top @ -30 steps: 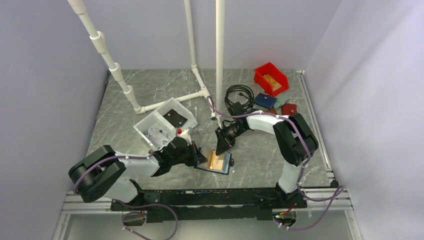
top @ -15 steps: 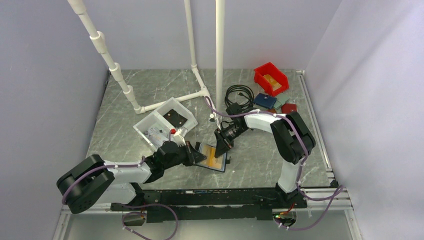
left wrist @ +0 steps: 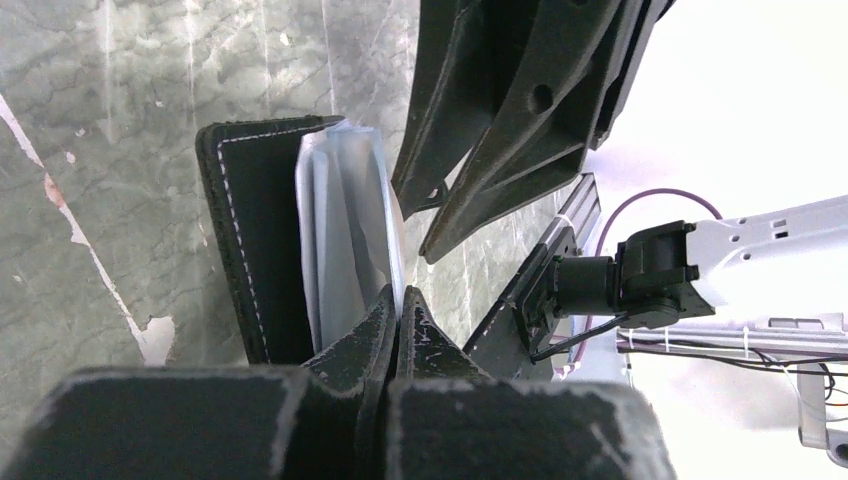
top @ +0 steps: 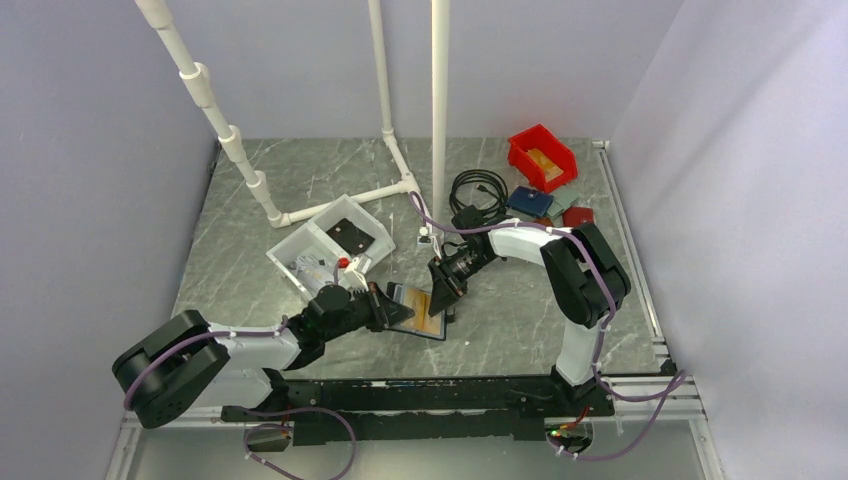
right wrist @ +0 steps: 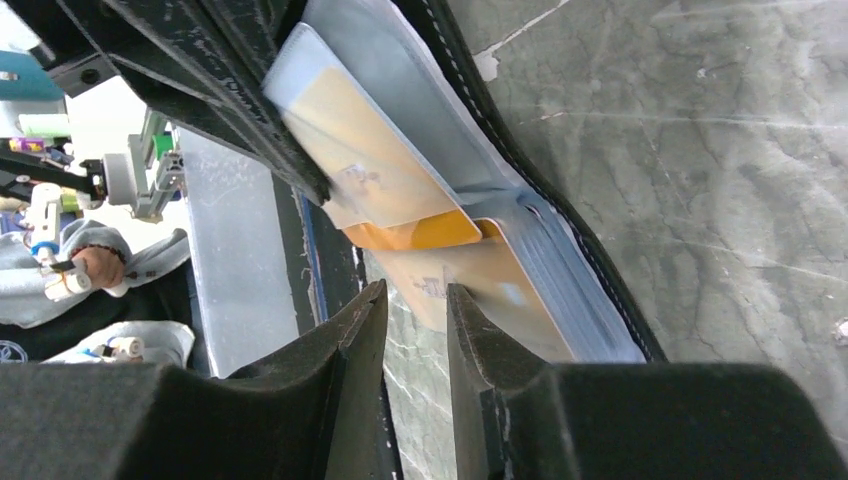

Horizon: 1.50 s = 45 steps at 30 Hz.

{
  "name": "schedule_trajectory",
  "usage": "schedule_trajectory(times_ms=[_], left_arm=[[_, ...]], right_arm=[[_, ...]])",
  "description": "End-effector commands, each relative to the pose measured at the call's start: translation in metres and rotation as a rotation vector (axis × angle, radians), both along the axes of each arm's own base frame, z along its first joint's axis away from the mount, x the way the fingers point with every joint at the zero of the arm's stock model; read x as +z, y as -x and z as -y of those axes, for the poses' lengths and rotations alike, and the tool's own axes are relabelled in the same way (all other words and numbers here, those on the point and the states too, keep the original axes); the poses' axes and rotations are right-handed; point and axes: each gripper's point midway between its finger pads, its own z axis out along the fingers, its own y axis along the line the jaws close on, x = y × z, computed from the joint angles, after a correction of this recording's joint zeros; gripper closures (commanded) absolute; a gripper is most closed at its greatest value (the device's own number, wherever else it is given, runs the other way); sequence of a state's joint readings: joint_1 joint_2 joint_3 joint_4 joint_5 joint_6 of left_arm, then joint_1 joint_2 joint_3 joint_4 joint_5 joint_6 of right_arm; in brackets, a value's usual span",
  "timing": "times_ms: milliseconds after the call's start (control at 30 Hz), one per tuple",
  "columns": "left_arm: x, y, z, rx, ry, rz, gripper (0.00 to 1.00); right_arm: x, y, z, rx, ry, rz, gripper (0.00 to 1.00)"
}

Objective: Take the credit cards out of the card holder
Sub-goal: Remove the credit card from the card holder.

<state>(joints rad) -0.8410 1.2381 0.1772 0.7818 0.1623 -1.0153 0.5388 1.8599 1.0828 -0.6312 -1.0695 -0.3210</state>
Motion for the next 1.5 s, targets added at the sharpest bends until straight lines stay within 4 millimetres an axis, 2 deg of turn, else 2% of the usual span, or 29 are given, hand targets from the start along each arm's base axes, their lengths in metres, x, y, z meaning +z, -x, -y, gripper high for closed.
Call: schedule_trajectory(times_ms=[0,167,300,600,867,1200,1333,1367,1400,1467], left_arm=[[0.050,-0.003,0.011,-0.028,0.154,0.109,1.00],[0.049,-0.003,0.013,-0.037,0.165,0.090,1.00],[0.050,-0.002,0.013,-0.038,0.193,0.095,1.00],[0.061,-0.003,0.016,-0.049,0.239,0.132,1.00],[0.076,-0.004,0.021,-0.065,0.276,0.166,1.00],[0.074,-0.007,0.024,-0.062,0.270,0.152,1.00],[0.070,-0.009,0.024,-0.052,0.260,0.136,1.00],[0.069,-0.009,0.024,-0.049,0.257,0.131,1.00],[0.067,-0.010,0.023,-0.045,0.252,0.127,0.99],[0.064,-0.010,0.022,-0.039,0.237,0.114,0.87]], right_arm=[[-0.001,-0.013,-0.004,-0.014,0.012,0.065,0.68],[0.013,-0.007,-0.008,0.014,-0.062,0.044,0.67],[0.027,-0.001,-0.010,0.031,-0.133,0.014,0.62],[0.042,-0.002,-0.010,0.005,-0.202,-0.050,0.58],[0.057,-0.008,-0.008,-0.044,-0.262,-0.102,0.59],[0.075,-0.006,-0.007,-0.042,-0.333,-0.149,0.79],[0.077,-0.005,-0.007,-0.038,-0.340,-0.148,0.98],[0.076,-0.006,-0.007,-0.038,-0.336,-0.140,1.00],[0.075,-0.006,-0.007,-0.040,-0.328,-0.132,1.00],[0.070,-0.008,-0.006,-0.047,-0.305,-0.114,1.00]])
